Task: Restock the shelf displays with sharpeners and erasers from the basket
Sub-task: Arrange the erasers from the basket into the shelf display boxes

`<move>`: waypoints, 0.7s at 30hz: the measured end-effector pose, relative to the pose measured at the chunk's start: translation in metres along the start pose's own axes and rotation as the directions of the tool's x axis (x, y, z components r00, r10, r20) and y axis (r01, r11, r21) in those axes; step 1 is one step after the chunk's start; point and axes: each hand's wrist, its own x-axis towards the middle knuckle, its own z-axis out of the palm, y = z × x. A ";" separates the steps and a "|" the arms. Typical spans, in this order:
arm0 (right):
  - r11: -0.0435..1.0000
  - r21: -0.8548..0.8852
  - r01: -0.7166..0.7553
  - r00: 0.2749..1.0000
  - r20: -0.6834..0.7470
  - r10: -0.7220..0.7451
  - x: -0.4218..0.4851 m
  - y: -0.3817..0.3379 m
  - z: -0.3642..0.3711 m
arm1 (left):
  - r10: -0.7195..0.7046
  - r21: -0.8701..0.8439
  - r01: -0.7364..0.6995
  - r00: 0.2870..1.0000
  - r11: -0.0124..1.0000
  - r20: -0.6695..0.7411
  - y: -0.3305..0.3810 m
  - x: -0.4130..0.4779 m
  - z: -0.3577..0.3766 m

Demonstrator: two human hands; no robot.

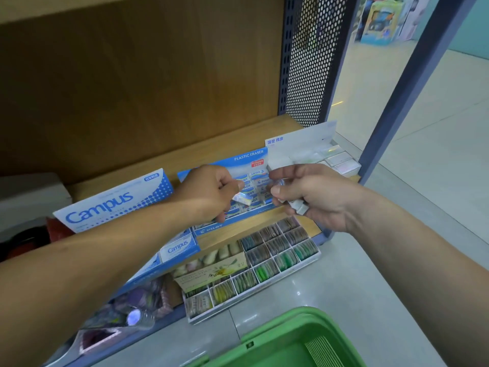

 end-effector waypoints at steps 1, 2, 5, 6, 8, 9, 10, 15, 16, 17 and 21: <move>1.000 0.001 0.014 1.000 -0.023 -0.014 0.000 0.002 0.000 | 0.009 0.034 -0.008 1.000 0.999 -0.006 -0.002 0.001 0.000; 1.000 0.001 0.028 0.999 -0.044 -0.028 0.001 0.004 -0.001 | 0.021 0.072 -0.020 1.000 0.997 -0.008 -0.005 0.002 0.000; 0.994 -0.065 0.092 0.992 -0.076 -0.097 0.002 0.008 -0.003 | 0.037 0.081 -0.038 0.999 0.996 0.017 -0.010 0.001 0.000; 0.990 -0.089 0.110 0.991 -0.071 -0.116 0.003 0.009 -0.003 | 0.033 0.042 -0.034 0.999 0.999 0.028 -0.010 0.002 0.000; 0.984 -0.123 0.126 0.989 -0.056 -0.133 0.003 0.010 -0.003 | 0.018 -0.043 -0.016 0.999 0.999 0.050 -0.010 0.001 -0.001; 0.982 -0.141 0.128 0.989 -0.056 -0.137 0.004 0.011 -0.004 | 0.014 -0.068 -0.010 0.998 0.998 0.066 -0.009 0.001 -0.002; 0.979 -0.157 0.131 0.988 -0.059 -0.142 0.004 0.011 -0.004 | 0.015 -0.084 -0.008 0.996 0.996 0.085 -0.009 0.000 -0.002; 0.987 -0.089 0.133 0.985 -0.101 -0.142 0.003 0.008 -0.002 | 0.061 -0.016 -0.060 0.987 0.998 0.150 -0.005 -0.001 0.000; 0.988 -0.076 0.133 0.982 -0.125 -0.142 0.003 0.007 -0.003 | 0.067 0.003 -0.068 0.986 0.998 0.150 -0.004 0.000 0.000; 0.989 -0.068 0.135 0.978 -0.149 -0.143 0.002 0.007 -0.005 | 0.072 0.000 -0.073 0.985 0.997 0.154 -0.002 0.000 -0.001; 0.987 -0.069 0.144 0.972 -0.176 -0.154 -0.002 0.008 -0.006 | 0.042 -0.026 -0.038 0.981 0.999 0.188 -0.001 0.000 -0.002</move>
